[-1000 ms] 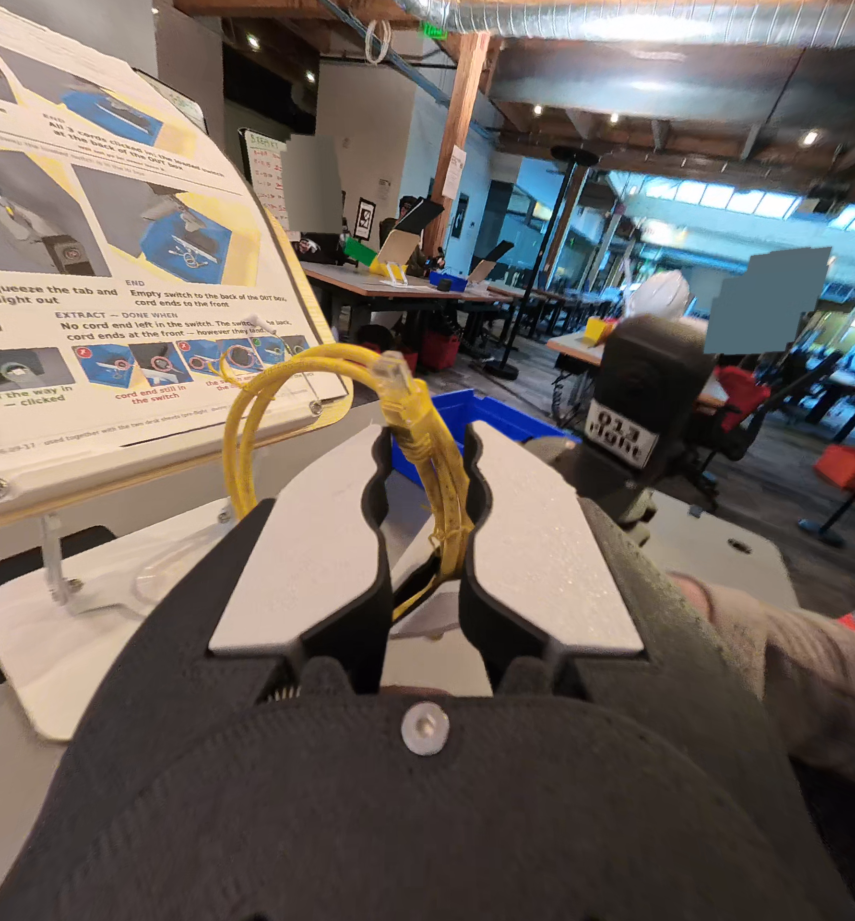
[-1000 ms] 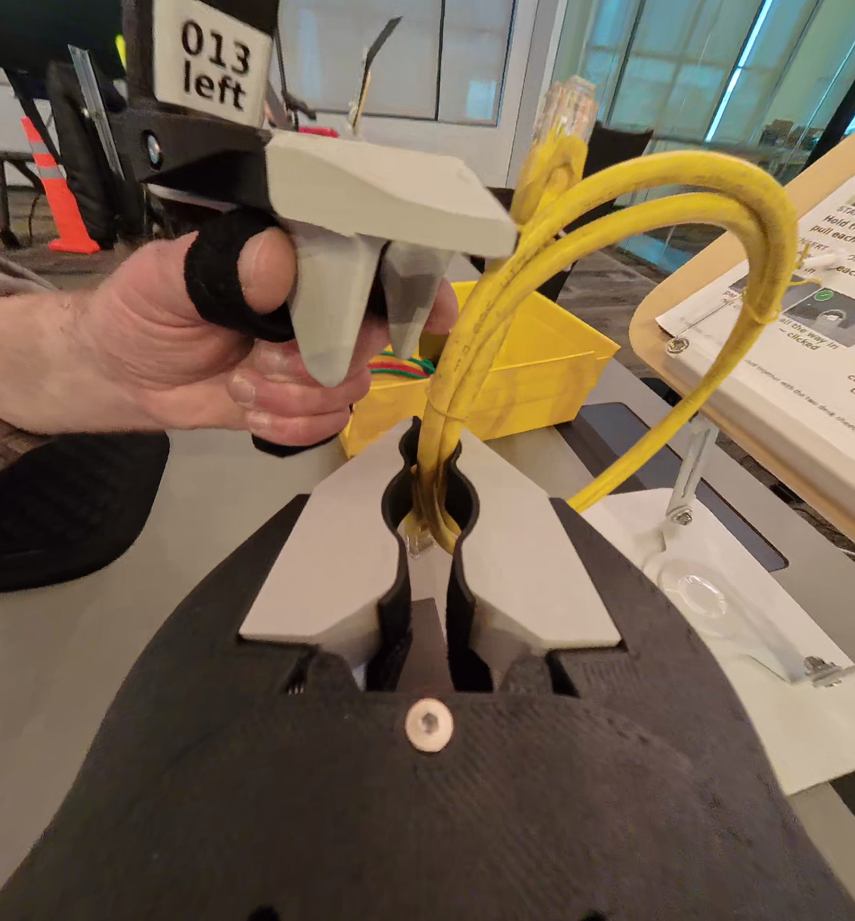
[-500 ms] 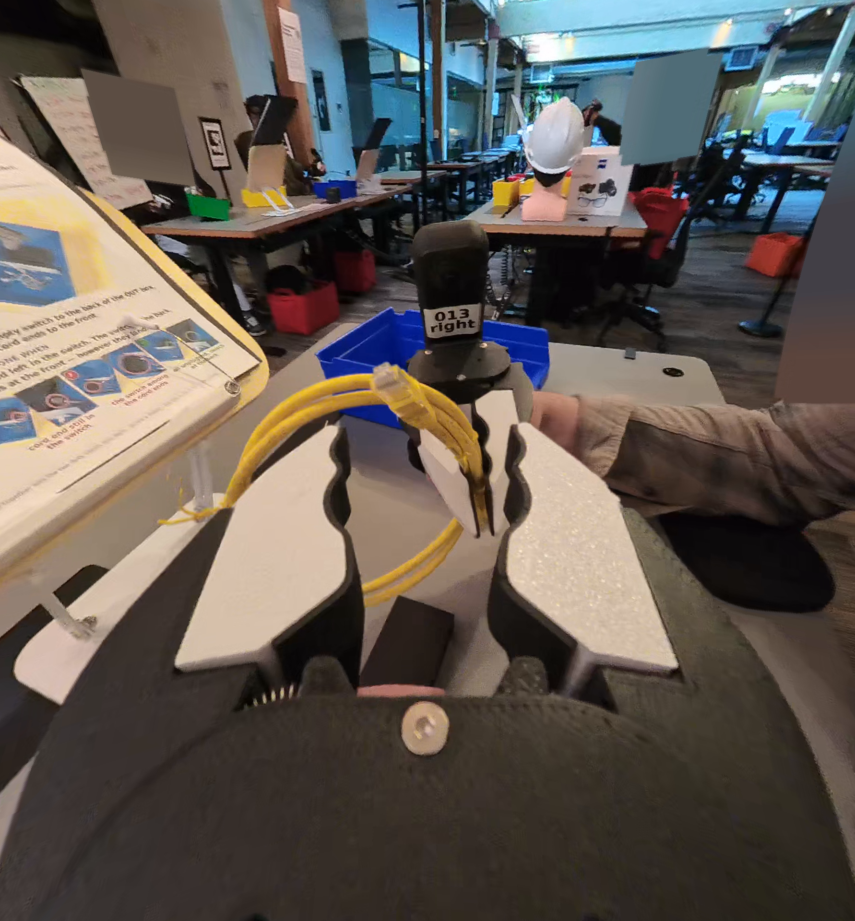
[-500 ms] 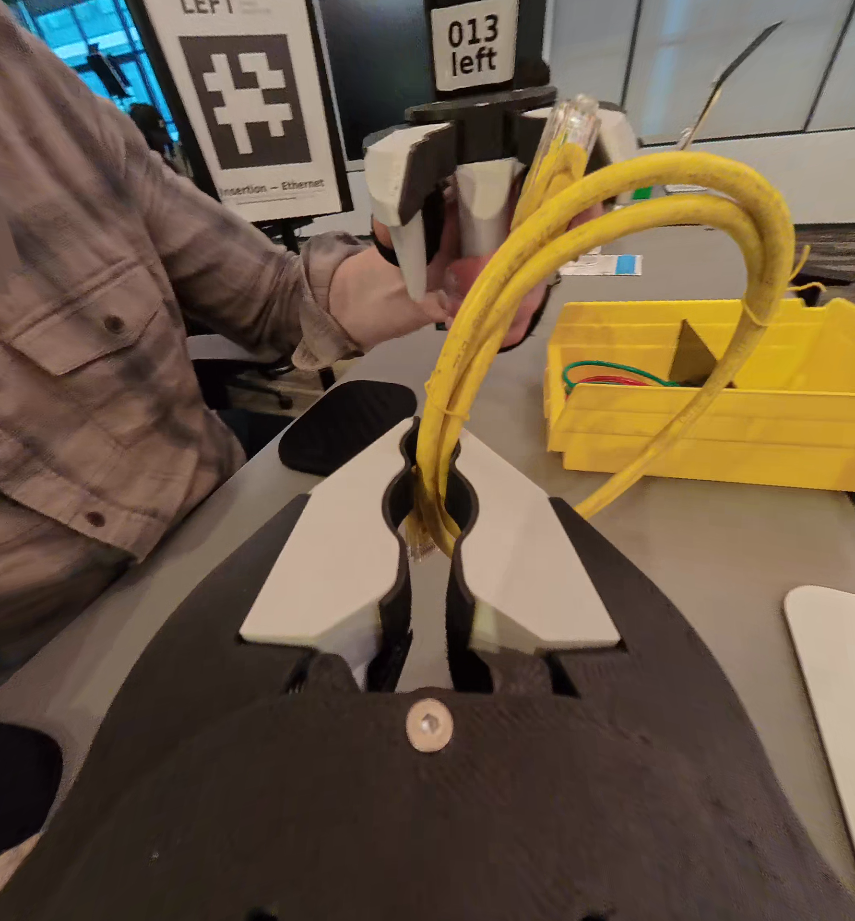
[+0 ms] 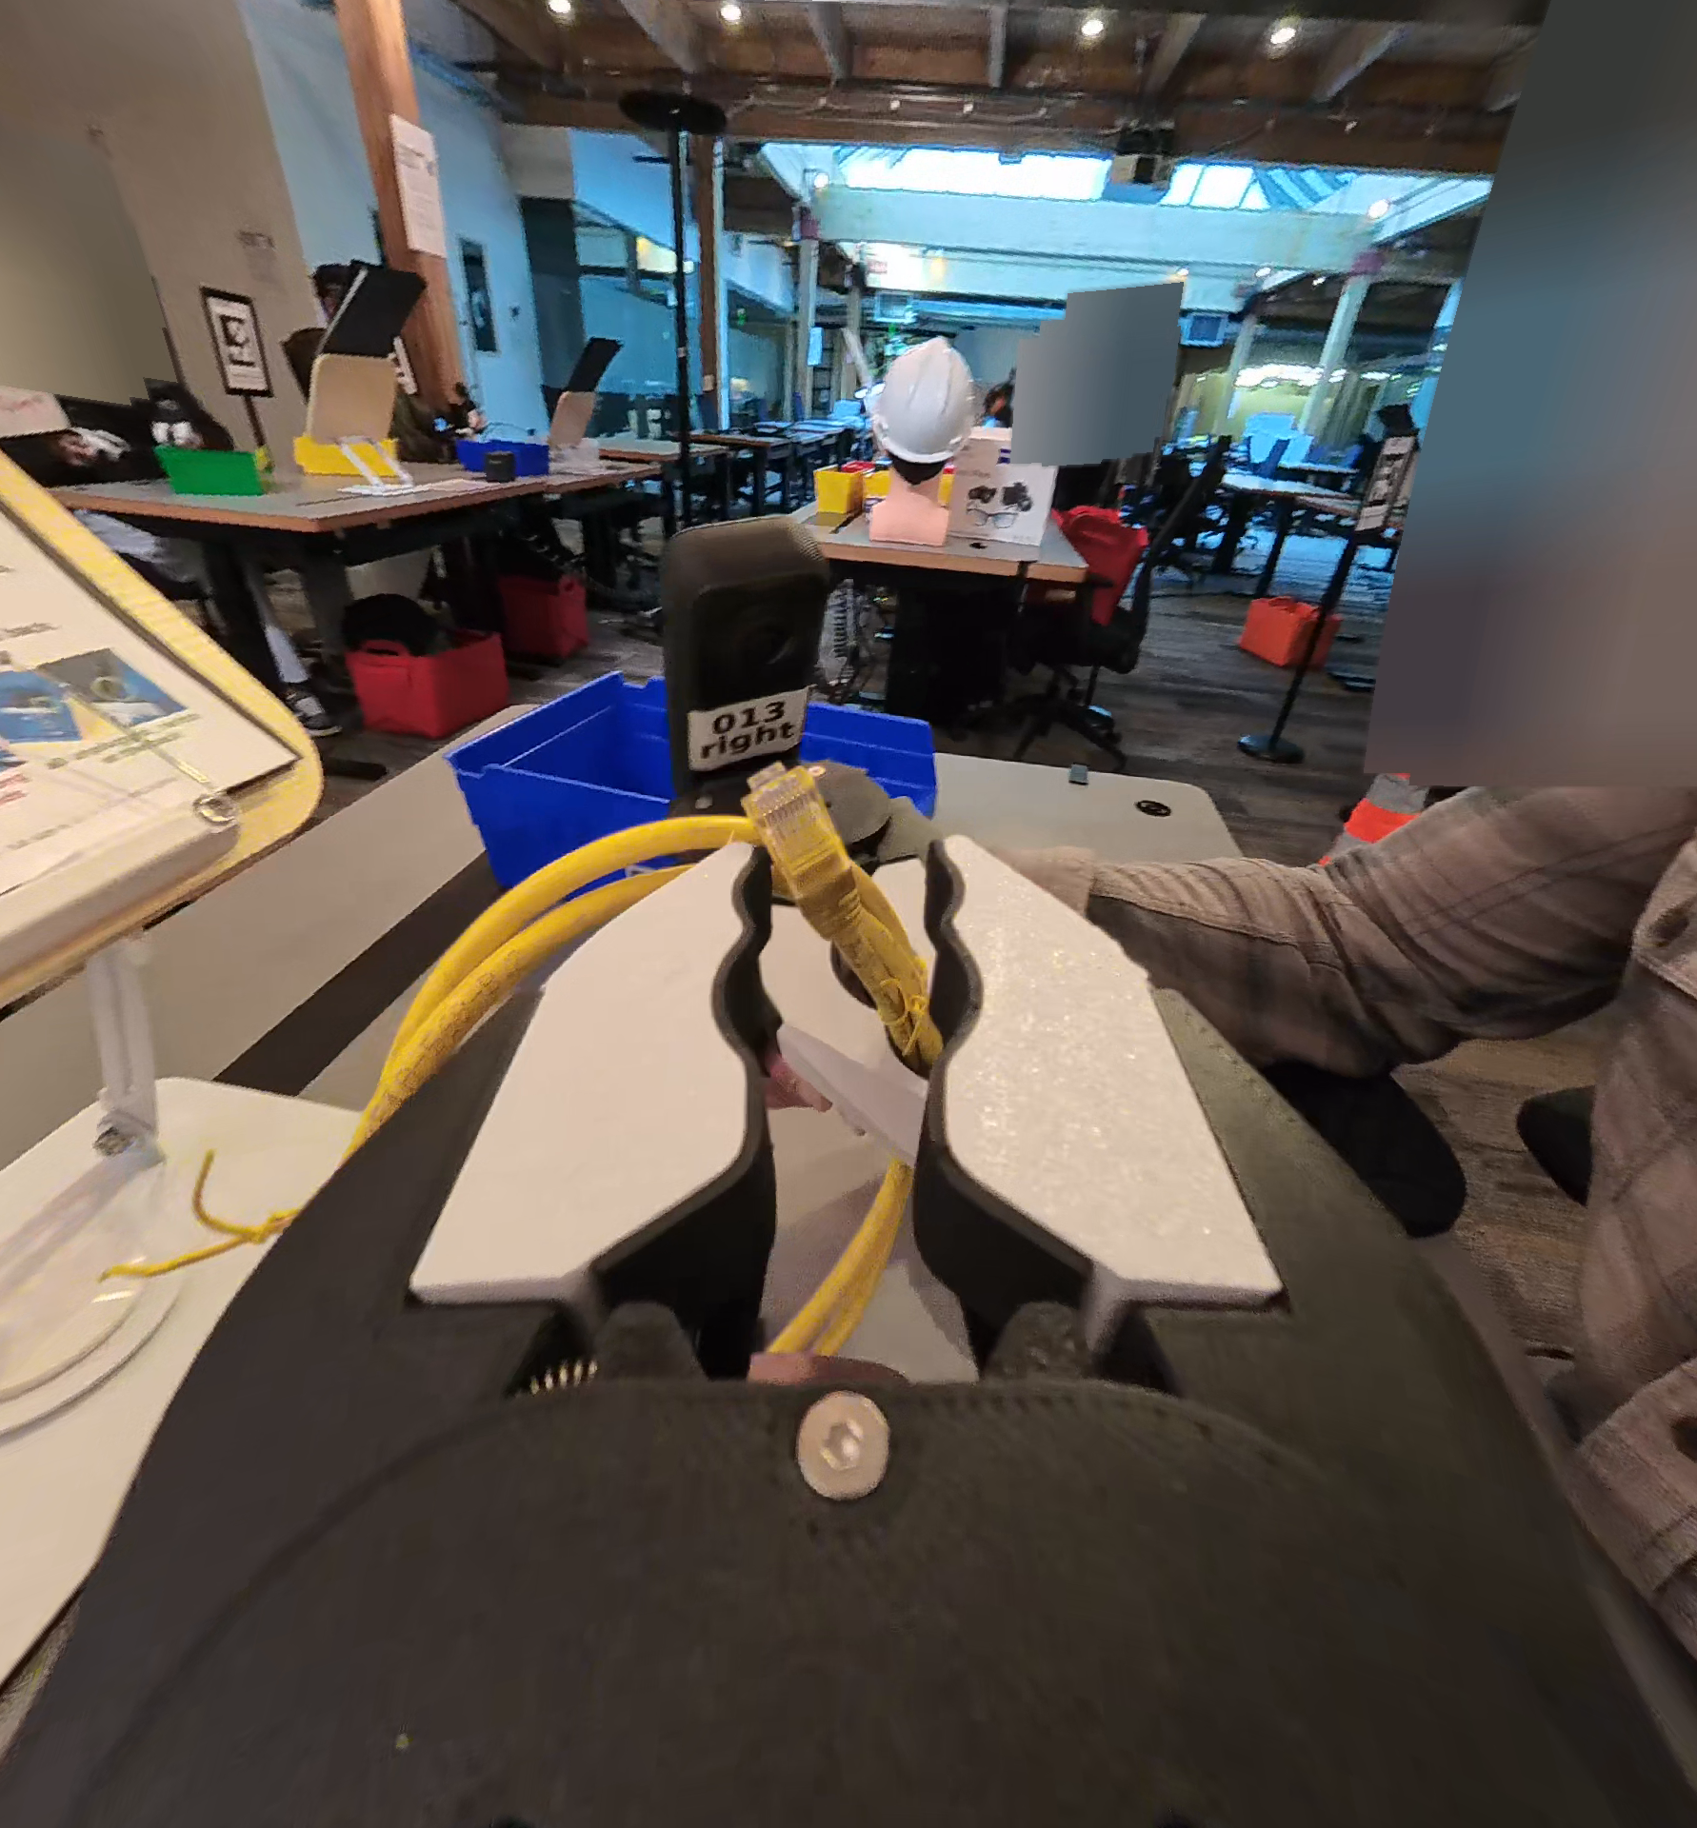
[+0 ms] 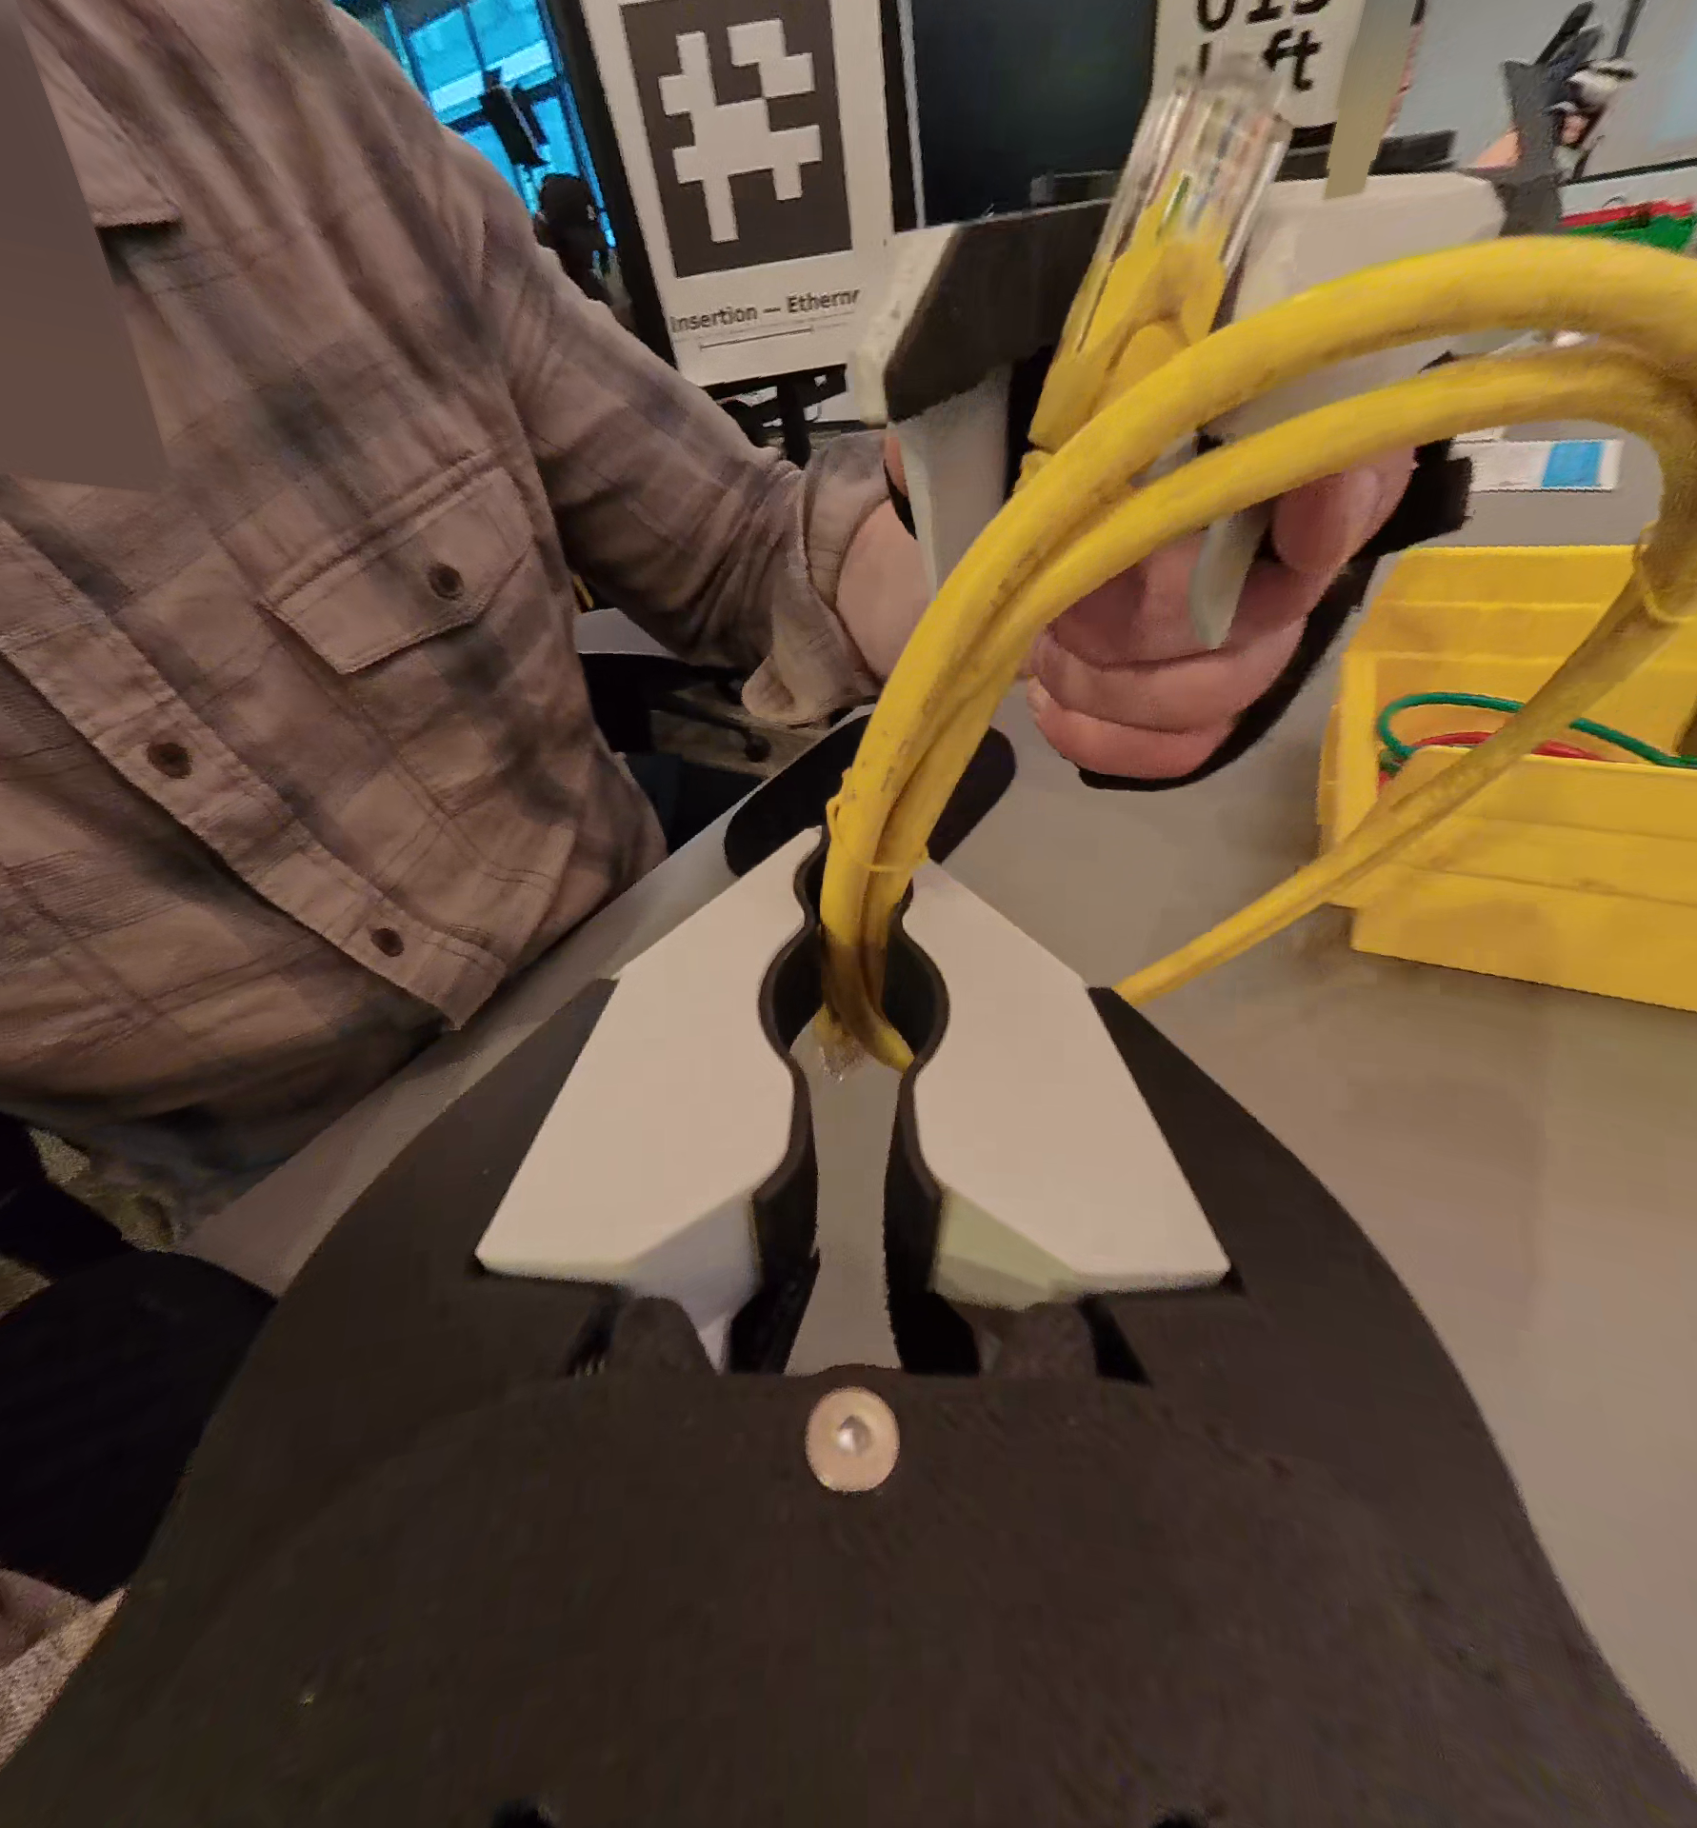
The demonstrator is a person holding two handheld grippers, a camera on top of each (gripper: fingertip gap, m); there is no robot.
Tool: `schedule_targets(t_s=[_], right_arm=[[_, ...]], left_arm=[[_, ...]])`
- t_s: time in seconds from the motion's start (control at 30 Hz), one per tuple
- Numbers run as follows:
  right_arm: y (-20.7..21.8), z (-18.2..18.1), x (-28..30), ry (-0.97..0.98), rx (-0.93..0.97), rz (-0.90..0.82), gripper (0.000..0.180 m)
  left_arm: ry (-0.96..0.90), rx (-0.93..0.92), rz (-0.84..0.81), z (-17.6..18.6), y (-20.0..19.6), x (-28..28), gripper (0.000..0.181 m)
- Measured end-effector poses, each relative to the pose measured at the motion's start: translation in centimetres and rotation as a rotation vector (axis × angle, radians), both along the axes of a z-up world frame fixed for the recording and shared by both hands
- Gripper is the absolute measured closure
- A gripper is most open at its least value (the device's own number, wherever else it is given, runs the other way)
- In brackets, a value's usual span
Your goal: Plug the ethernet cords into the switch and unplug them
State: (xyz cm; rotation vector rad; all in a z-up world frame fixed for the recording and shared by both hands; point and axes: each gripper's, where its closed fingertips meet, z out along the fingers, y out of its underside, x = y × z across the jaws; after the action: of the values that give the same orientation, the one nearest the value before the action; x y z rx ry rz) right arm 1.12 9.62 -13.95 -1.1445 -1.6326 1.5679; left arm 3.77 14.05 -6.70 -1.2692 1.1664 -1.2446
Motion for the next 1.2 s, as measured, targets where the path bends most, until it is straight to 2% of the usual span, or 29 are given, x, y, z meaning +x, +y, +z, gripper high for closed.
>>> schedule_targets(t_s=[0.13, 0.23, 0.33, 0.5, 0.53, 0.6, 0.73, 0.9, 1.0, 1.2], right_arm=[[-0.3, -0.9, -0.4, -0.043, 0.006, 0.013, 0.176], [0.4, -1.2, -0.6, -0.058, 0.017, -0.032, 0.177], [0.8, -1.6, -0.7, -0.086, 0.04, -0.059, 0.176], [2.2, -2.2, -1.0, -0.119, 0.053, -0.141, 0.176], [3.3, -2.3, -1.2, -0.127, 0.057, -0.2, 0.17], [4.8, -2.1, -1.1, -0.143, 0.027, -0.278, 0.13], [7.1, -1.4, 0.5, -0.202, 0.104, -0.424, 0.13], [9.3, 3.6, 2.8, -0.158, 0.268, -0.666, 0.143], [8.9, 6.5, 2.6, -0.098, 0.349, -0.749, 0.148], [9.3, 6.3, 1.5, -0.165, 0.336, -0.819, 0.149]], left_arm=[[0.017, -0.019, -0.011, -0.7, 0.0, 0.6, 0.152], [0.026, -0.006, 0.044, -0.9, 0.5, 0.9, 0.151], [0.027, 0.002, 0.119, -1.1, 1.4, 1.1, 0.164], [0.009, 0.029, 0.204, -1.5, 2.2, 1.1, 0.166], [0.001, 0.042, 0.239, -1.4, 2.6, 0.9, 0.167], [-0.007, 0.089, 0.31, -0.9, 3.4, 0.4, 0.167], [0.077, 0.322, 0.516, -0.4, 5.0, -0.9, 0.167], [0.279, 0.677, 0.754, -0.3, 6.5, -1.6, 0.168], [0.397, 0.903, 0.852, -0.5, 6.8, -1.3, 0.167], [0.511, 1.178, 0.927, -0.8, 6.4, -0.3, 0.167]])
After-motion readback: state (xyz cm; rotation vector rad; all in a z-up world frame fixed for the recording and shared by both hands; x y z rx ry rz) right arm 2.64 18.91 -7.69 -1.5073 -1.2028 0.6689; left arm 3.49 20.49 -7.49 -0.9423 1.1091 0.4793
